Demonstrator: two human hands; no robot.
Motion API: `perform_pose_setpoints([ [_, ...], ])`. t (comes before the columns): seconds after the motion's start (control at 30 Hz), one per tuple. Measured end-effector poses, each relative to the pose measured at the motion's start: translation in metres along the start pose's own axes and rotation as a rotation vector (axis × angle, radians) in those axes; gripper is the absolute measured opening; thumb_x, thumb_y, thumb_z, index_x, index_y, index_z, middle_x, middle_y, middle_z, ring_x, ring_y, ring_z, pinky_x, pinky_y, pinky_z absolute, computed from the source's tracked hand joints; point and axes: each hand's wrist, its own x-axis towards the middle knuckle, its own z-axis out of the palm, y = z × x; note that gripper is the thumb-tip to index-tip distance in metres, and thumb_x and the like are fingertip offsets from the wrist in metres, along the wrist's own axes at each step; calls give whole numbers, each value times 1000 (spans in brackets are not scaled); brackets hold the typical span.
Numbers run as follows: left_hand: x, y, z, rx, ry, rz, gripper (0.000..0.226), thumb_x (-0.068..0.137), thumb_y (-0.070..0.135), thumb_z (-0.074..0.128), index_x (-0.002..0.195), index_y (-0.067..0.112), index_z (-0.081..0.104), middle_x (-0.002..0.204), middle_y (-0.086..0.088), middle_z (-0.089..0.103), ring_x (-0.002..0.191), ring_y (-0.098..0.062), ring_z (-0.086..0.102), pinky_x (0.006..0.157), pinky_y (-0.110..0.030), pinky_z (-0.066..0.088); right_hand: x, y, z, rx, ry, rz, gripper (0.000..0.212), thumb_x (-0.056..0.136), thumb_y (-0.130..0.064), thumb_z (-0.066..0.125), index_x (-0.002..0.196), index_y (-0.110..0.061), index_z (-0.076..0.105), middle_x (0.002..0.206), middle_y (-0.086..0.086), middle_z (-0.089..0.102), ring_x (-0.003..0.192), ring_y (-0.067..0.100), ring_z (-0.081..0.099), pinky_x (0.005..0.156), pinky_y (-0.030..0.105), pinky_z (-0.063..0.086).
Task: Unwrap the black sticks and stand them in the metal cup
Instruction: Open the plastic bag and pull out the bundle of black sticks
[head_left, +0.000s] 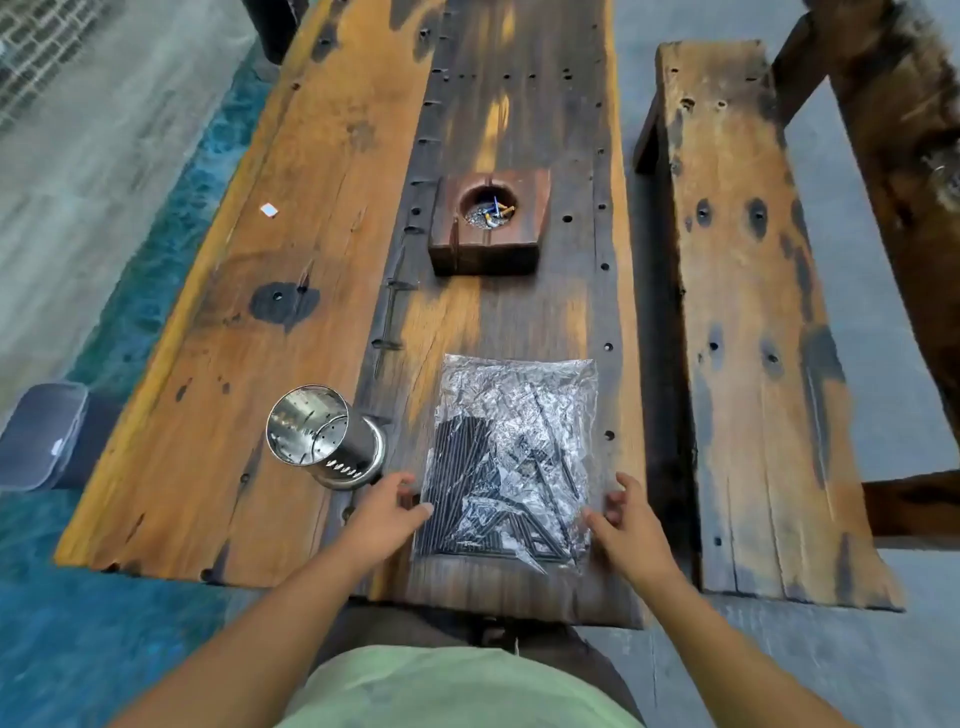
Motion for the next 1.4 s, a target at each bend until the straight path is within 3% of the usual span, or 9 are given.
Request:
perform_pose_setpoints([
  [0.1,6,0,1,-46,-36,-58,63,89,32,69,142,14,42,142,-3,50,120,-20,57,103,-33,42,12,2,-3,52,30,91,71,92,-20,69,151,-8,30,120,8,55,99,21,58,89,29,41],
  [0.33,28,2,2,-142,-73,-159,68,89,37,69,146,20,35,138,-6,51,124,-22,51,104,-36,40,39,11,8,151,49,214,62,89,-25,71,142,-11,42,85,-1,64,81,19,62,93,53,51],
  [0.57,68,6,1,-344,-39,-240,64,87,34,71,140,17,40,116,-6,62,110,-24,61,104,-50,46,52,-9,21,202,91,257,49,90,-30,71,130,-14,49,93,2,65,88,21,66,94,52,55],
  [0.67,80,12,1,-377,-48,-255,56,88,31,71,135,14,44,115,-9,60,107,-26,61,96,-46,53,63,-9,26,198,130,285,43,86,-37,73,118,-18,53,92,5,64,76,19,62,79,47,57],
  [0.83,92,15,7,-376,-8,-268,44,89,27,70,126,9,52,115,-13,61,97,-25,62,79,-39,56,67,-18,32,142,158,257,29,92,-34,70,107,-12,56,80,-1,60,60,11,52,50,19,43],
  [1.0,97,12,15,-354,-48,-284,43,91,24,69,125,0,55,105,-11,58,92,-24,56,83,-45,57,64,-15,40,161,184,242,26,94,-28,66,82,-7,56,64,5,51,59,19,45,53,32,39],
  [1.13,92,10,14,-386,-63,-269,44,93,21,67,130,1,54,117,-13,58,100,-23,56,80,-39,56,60,-16,44,139,201,222,32,96,-23,63,69,-13,48,57,3,44,54,17,40,53,30,33],
  [1.23,88,8,12,-411,-53,-262,20,92,19,67,102,3,61,92,-5,58,94,-22,56,69,-32,54,57,-19,45,148,202,220,32,96,-21,63,69,-13,49,59,7,47,56,19,43,55,32,38],
  [1.4,76,4,5,-449,-59,-239,17,91,20,68,91,6,58,79,-5,47,75,-16,51,60,-28,52,50,-22,41,198,190,178,32,94,-26,64,67,-13,50,59,9,49,56,20,45,55,37,41],
])
